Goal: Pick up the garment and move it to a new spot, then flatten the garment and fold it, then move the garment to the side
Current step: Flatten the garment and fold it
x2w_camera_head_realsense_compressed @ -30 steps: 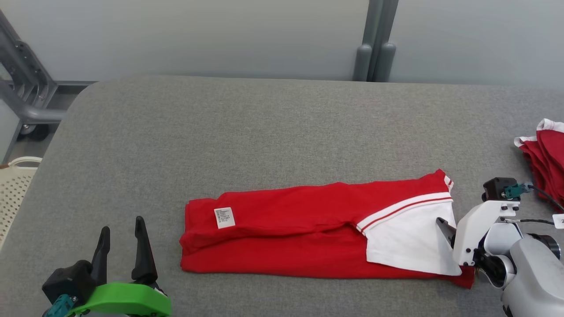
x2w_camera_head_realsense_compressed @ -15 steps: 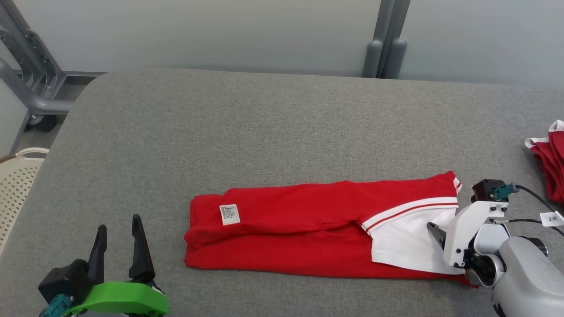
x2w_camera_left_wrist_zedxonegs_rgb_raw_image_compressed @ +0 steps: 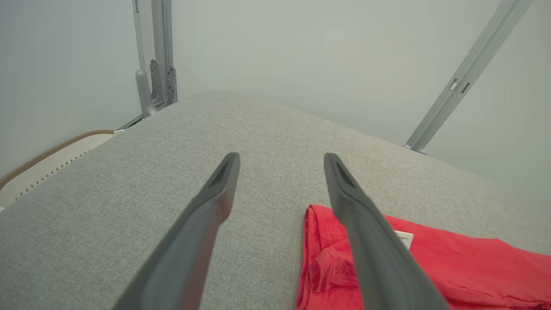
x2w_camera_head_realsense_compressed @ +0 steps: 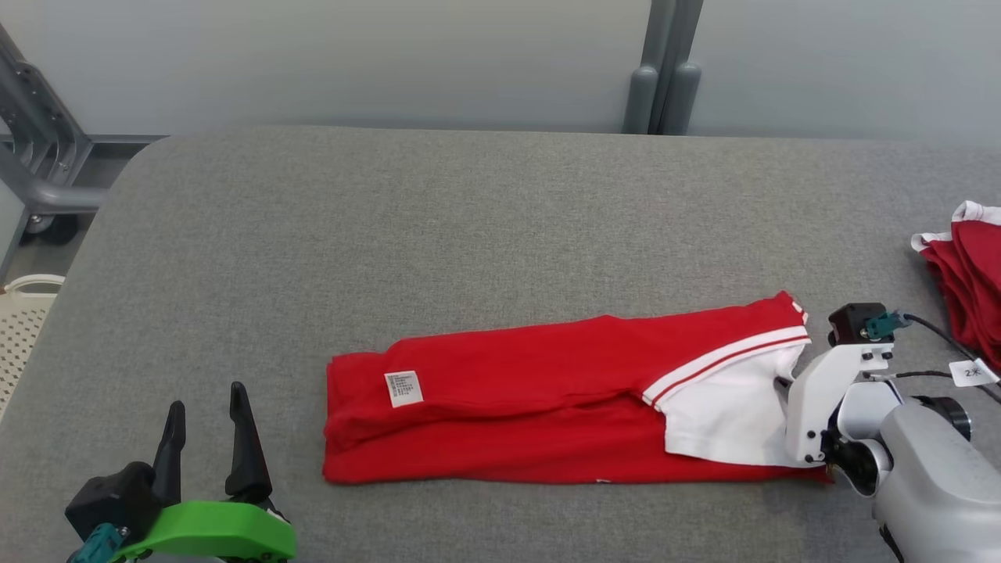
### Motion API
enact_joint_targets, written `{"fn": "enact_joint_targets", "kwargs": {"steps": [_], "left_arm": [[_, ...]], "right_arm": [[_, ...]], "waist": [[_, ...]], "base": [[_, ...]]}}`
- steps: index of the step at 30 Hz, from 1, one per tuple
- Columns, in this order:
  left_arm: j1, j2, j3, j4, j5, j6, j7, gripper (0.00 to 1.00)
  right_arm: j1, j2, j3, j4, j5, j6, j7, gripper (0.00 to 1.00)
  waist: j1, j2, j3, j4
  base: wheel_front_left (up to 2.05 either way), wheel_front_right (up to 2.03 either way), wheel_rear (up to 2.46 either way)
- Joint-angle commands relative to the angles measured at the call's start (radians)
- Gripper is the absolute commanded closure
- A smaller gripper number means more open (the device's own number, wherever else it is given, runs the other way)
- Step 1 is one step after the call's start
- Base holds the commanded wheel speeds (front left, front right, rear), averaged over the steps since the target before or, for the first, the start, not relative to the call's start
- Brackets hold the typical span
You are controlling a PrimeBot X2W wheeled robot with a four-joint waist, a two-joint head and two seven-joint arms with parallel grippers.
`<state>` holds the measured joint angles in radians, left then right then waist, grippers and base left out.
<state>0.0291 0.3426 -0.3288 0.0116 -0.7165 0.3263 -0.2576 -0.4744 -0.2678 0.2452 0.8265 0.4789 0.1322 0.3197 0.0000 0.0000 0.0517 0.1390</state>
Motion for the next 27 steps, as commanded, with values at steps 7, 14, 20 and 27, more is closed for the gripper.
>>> {"fn": "enact_joint_targets", "kwargs": {"steps": [7,14,20,27], "left_arm": [[0.025,0.005,-0.005,0.003,0.007,0.001,-0.006,0.00],[0.031,0.002,-0.008,0.000,0.007,-0.002,-0.006,0.00],[0.035,-0.001,-0.012,0.005,0.008,-0.001,-0.005,0.00],[0.023,-0.004,-0.022,0.011,0.010,-0.005,-0.004,0.00]], "right_arm": [[-0.028,-0.084,-0.029,-0.024,0.012,-0.003,-0.032,1.00],[-0.038,-0.168,-0.064,-0.095,0.009,-0.002,-0.007,1.00],[-0.020,-0.200,-0.100,-0.163,-0.003,-0.002,0.029,1.00],[0.012,-0.161,-0.096,-0.268,0.012,-0.002,0.063,1.00]], "waist": [[0.0000,0.0000,-0.018,-0.064],[0.0000,0.0000,-0.034,-0.132],[0.0000,0.0000,-0.039,-0.180],[0.0000,0.0000,-0.045,-0.204]], "base": [[0.00,0.00,0.00],[0.00,0.00,0.00],[0.00,0.00,0.00],[0.00,0.00,0.00]]}}
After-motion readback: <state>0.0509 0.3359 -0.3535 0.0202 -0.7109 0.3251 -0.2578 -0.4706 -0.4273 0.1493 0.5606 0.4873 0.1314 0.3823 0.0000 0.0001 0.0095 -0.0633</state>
